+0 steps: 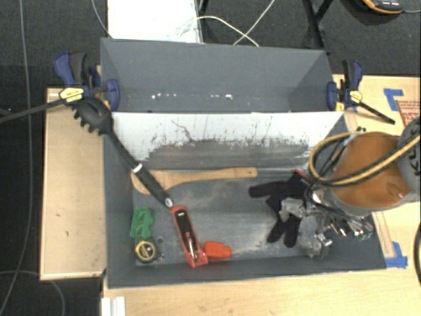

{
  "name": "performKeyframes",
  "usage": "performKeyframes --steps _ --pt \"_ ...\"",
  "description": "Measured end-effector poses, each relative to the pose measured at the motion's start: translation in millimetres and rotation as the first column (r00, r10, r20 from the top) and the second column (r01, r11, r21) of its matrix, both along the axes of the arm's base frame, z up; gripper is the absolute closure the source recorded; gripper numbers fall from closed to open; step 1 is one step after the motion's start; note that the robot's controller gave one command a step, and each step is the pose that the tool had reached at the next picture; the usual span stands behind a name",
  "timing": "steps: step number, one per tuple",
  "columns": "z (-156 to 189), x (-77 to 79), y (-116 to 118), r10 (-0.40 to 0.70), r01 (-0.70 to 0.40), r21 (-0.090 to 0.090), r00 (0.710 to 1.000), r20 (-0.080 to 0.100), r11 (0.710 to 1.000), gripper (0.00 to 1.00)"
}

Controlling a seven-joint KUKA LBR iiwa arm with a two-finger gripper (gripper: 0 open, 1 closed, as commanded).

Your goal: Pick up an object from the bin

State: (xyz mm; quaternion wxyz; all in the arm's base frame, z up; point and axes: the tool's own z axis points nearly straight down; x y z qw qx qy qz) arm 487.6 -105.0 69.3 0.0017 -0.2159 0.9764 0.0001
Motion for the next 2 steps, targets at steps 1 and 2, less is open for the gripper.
performKeyframes --steps 1,2 --pt "84.4 15.2 -4.5 0.253 -0.253 -0.003 0.967 0.003 0.967 0.00" --pt "39.0 20.9 11.4 0.870 -0.870 0.002 0.493 0.000 0.493 0.00"
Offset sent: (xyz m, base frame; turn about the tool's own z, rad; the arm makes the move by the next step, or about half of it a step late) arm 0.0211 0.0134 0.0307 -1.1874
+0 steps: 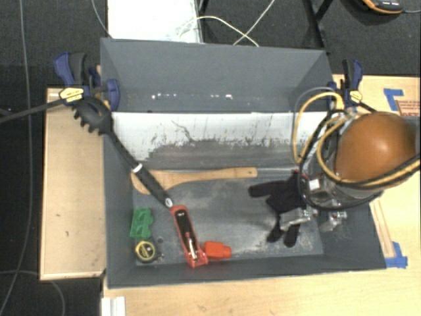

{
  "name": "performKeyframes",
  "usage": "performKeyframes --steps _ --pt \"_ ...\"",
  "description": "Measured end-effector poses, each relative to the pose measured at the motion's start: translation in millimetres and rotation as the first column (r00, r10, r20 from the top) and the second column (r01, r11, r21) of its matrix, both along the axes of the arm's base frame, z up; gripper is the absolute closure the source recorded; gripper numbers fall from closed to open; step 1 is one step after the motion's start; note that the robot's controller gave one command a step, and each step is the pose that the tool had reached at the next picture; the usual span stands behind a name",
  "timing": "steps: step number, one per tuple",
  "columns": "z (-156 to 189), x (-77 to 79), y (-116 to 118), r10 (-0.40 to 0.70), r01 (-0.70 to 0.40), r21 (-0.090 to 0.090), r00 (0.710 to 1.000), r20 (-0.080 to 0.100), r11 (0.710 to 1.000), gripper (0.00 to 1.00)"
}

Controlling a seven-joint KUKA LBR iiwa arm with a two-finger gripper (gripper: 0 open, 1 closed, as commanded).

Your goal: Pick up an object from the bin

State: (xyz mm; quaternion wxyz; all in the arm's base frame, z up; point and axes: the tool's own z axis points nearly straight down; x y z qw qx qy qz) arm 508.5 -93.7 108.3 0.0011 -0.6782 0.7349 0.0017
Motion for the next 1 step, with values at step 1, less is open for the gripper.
performKeyframes --steps 1 --pt "-38.8 16.0 -2.1 -0.328 0.328 -0.001 0.945 0.004 0.945 0.00"
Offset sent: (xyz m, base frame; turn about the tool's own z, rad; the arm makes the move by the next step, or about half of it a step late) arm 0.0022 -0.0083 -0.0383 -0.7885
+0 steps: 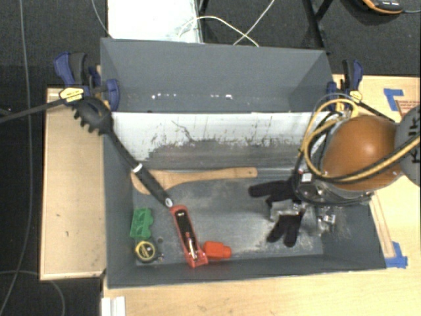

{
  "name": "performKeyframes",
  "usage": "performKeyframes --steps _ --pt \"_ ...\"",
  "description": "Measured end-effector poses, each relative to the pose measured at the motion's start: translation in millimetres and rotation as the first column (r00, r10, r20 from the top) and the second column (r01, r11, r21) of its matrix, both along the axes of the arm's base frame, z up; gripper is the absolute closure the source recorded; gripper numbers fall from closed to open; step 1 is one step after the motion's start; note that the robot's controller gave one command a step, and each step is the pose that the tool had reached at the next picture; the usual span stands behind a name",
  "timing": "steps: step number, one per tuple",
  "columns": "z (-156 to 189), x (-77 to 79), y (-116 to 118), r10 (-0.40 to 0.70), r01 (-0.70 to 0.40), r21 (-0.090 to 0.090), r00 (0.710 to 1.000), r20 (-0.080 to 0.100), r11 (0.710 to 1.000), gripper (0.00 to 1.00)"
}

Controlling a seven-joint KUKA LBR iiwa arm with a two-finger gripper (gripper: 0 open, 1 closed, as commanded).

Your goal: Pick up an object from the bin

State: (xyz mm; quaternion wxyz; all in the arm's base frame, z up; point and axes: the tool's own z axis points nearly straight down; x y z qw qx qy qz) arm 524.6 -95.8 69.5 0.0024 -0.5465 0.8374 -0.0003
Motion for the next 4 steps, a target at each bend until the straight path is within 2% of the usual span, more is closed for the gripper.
performKeyframes --steps 1,2,3,4 --pt "0.8 -10.8 -4.0 0.851 -0.851 -0.002 0.525 0.002 0.525 1.00" --pt "0.7 -13.8 -5.3 0.900 -0.900 0.001 0.437 0.001 0.437 1.00" --pt "27.8 -14.7 -3.8 0.896 -0.896 0.006 0.443 0.002 0.443 1.00" --pt "58.0 -13.2 -4.1 0.895 -0.895 0.001 0.445 0.003 0.445 1.00"
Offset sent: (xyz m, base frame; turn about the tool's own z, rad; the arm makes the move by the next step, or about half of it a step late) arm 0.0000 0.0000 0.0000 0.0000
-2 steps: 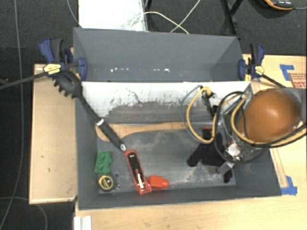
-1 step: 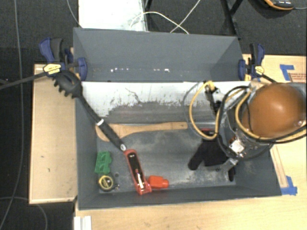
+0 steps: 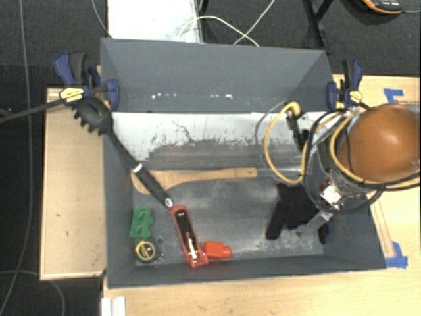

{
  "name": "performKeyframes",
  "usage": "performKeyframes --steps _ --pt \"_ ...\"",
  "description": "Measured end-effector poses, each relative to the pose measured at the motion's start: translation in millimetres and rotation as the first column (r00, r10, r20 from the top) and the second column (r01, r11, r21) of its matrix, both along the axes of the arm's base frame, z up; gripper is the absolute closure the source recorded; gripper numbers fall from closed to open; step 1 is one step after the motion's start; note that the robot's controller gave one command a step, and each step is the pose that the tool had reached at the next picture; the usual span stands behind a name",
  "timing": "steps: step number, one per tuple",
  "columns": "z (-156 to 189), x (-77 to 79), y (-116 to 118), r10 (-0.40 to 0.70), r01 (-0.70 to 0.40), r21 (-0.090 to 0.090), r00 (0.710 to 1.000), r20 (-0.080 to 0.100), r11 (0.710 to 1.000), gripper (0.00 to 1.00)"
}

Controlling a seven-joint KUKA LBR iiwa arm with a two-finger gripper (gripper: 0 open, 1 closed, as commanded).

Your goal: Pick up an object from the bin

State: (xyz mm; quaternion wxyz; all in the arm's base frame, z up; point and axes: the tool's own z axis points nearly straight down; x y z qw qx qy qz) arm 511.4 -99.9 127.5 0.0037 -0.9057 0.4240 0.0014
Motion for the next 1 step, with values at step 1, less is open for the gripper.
performKeyframes --steps 1 --pt "32.9 -1.1 1.1 -0.002 0.002 0.003 1.000 -0.005 1.000 1.00"
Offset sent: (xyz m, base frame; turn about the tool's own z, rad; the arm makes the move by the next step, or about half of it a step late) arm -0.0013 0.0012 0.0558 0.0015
